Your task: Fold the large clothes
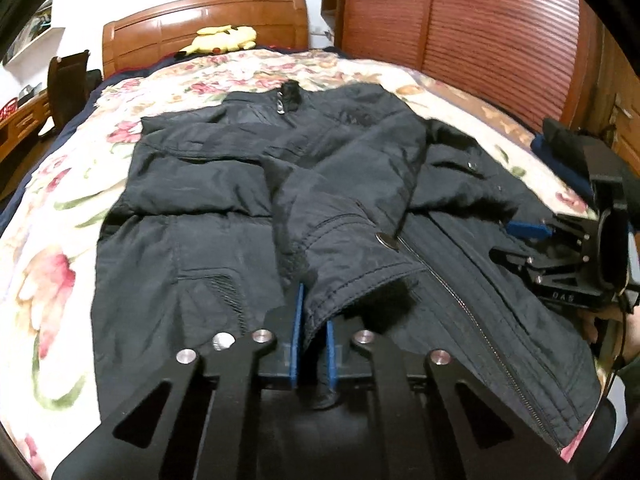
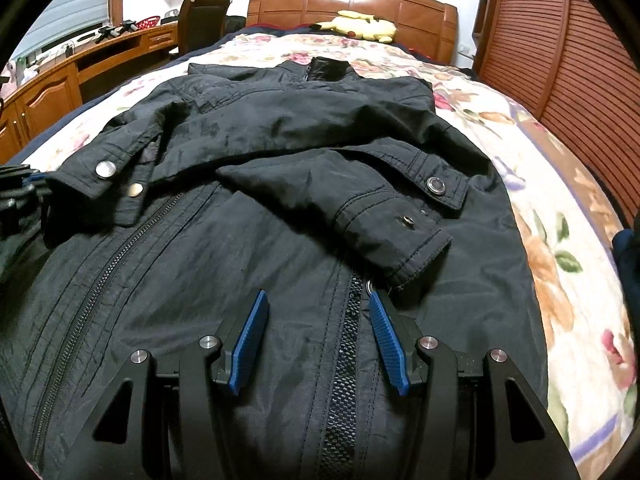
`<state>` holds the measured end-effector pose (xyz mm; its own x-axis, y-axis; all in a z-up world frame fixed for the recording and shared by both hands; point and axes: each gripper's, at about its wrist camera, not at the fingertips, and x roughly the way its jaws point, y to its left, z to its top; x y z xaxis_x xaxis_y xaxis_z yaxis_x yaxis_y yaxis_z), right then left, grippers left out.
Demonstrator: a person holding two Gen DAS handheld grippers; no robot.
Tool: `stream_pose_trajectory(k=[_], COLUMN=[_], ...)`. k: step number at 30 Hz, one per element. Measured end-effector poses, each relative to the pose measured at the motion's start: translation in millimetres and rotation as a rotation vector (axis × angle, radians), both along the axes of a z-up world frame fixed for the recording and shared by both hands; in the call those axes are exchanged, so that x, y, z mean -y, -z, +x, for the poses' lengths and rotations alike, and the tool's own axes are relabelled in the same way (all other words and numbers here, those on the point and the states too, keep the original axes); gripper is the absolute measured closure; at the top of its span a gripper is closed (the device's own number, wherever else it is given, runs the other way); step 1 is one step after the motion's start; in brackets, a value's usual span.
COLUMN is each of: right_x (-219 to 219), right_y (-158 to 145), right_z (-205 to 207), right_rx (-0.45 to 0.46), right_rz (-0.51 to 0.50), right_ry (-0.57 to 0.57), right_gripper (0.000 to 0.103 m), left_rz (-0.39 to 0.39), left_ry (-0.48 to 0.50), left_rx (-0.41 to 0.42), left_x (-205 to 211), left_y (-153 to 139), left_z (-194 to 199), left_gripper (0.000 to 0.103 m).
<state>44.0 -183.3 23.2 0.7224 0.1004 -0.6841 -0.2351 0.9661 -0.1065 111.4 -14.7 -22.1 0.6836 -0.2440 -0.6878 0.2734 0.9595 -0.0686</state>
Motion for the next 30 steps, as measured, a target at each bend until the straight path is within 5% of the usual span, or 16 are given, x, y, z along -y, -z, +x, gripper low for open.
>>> stream_pose_trajectory(k=[20,24,30], right_x=[2.4,2.8,3.8], right_y=[0.1,0.0,-0.2], right_z=[0.6,0.6,0.6], right_rx=[-0.001,0.000,0.003], right_rz=[0.004,0.003,0.000], right_ry=[-0.008,-0.009,-0.013], right_gripper=[0.048,0.048,0.048], left_rz=[0.012,0.047,0.073], left_ry=[-0.177,-0.164,-0.091], left_rx=[0.114,0.147,0.092], left_x=[-71.8,-61.9,-38.3], left_y=[-27.6,-27.7,-12.0], left_z=[-30.2,-35.9,-25.0], left_gripper=[0.092,0.054,0.049])
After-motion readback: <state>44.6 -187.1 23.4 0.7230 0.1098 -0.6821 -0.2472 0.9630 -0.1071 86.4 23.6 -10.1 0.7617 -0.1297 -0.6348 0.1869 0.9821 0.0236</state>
